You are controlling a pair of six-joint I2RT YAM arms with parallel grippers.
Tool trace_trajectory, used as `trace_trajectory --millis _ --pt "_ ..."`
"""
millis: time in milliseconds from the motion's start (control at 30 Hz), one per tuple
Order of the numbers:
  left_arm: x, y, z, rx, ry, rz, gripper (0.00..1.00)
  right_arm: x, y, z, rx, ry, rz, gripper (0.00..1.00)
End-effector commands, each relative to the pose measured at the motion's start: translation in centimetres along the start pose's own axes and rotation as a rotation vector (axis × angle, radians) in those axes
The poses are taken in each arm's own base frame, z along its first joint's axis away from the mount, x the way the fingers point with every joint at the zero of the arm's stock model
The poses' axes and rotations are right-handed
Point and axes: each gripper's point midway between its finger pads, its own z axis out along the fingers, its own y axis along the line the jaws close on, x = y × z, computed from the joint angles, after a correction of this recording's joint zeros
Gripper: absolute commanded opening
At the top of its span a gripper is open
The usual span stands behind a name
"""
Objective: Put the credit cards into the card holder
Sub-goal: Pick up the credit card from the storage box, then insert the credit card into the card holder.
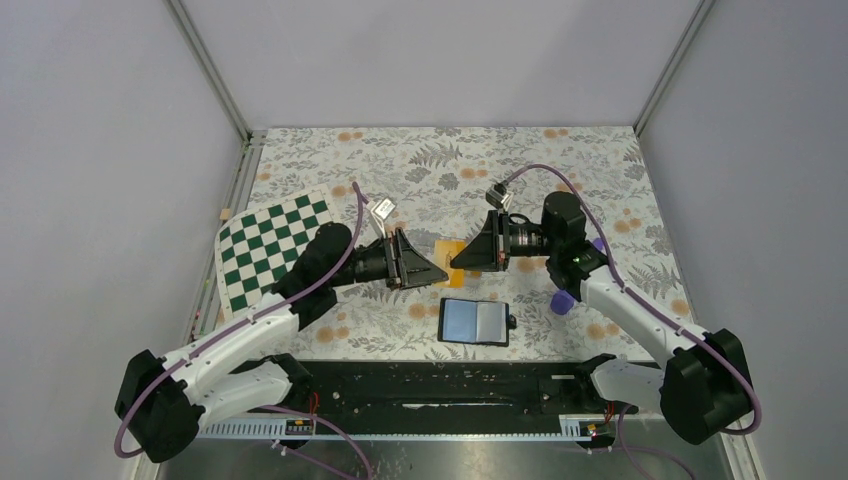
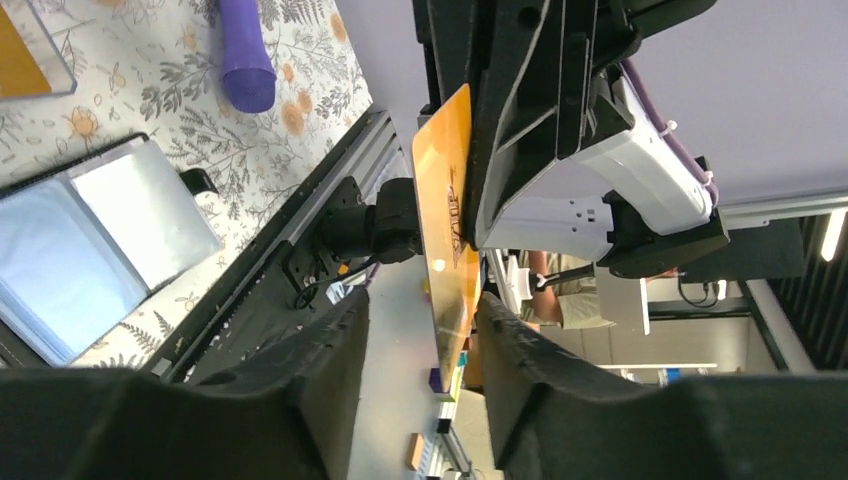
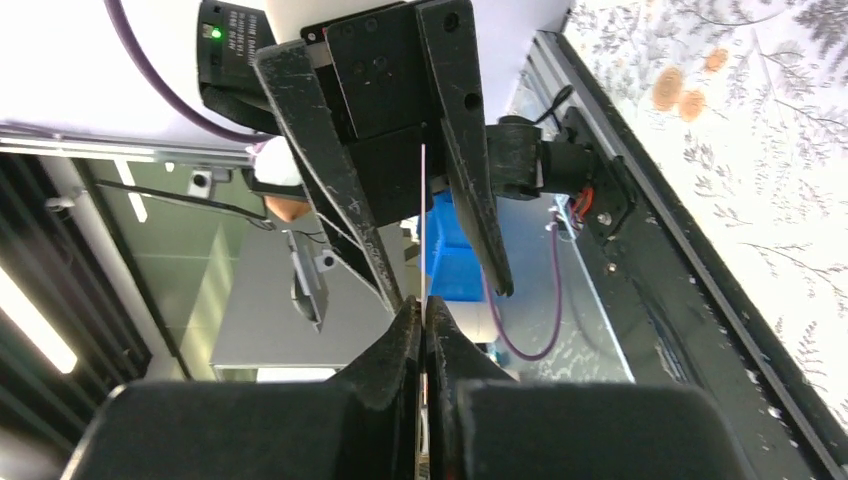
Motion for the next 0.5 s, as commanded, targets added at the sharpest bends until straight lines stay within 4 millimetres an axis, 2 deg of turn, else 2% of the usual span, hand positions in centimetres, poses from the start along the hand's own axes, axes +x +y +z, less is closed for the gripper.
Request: trace_trajectory --millis 0,100,200,267,333,467 --pt "-0.4 0.9 0.0 -0.023 -0.037 0.000 0.47 0.2 -0.3 -0.1 0.071 0.004 -0.062 0.00" --pt "0.0 3.9 0.1 -0.111 -0.036 -0.050 0.48 0.3 -3.3 -1.2 0.255 -0.041 -0.056 0.00" --pt "1.1 8.2 0.3 -0.253 -0.002 -0.103 0.48 0.7 -7.0 -3.1 0.456 -0.072 -0.029 0.00" --pt "2.2 11.4 0.1 -0.382 0.039 -0.142 0.47 1.2 -8.8 -3.8 0.528 -0.073 -0.011 0.00" --pt "3.0 13.8 -0.2 -0.471 0.076 -0.160 0.46 1.9 -10.7 -4.4 0.585 -0.067 0.018 0.00" --pt "4.2 17.0 -0.4 -0.569 0.126 -0.175 0.43 2.9 -14.1 -5.2 0.660 -0.071 0.043 0.00"
